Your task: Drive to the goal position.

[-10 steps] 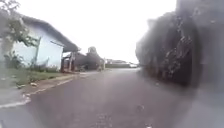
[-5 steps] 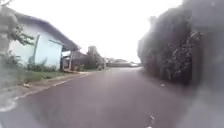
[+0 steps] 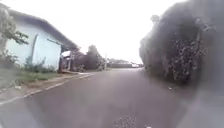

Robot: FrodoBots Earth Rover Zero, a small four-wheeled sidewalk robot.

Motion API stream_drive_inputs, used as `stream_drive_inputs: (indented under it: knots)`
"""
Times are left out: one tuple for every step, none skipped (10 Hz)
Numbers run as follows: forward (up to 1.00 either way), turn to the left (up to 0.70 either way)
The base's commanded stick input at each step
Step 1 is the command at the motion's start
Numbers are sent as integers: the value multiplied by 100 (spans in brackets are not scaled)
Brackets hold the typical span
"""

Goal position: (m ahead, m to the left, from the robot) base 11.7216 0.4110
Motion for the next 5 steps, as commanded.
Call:
stream_drive_inputs:
  knots:
    - [70, 0]
    - [70, 0]
    - [70, 0]
    - [70, 0]
    - [70, -6]
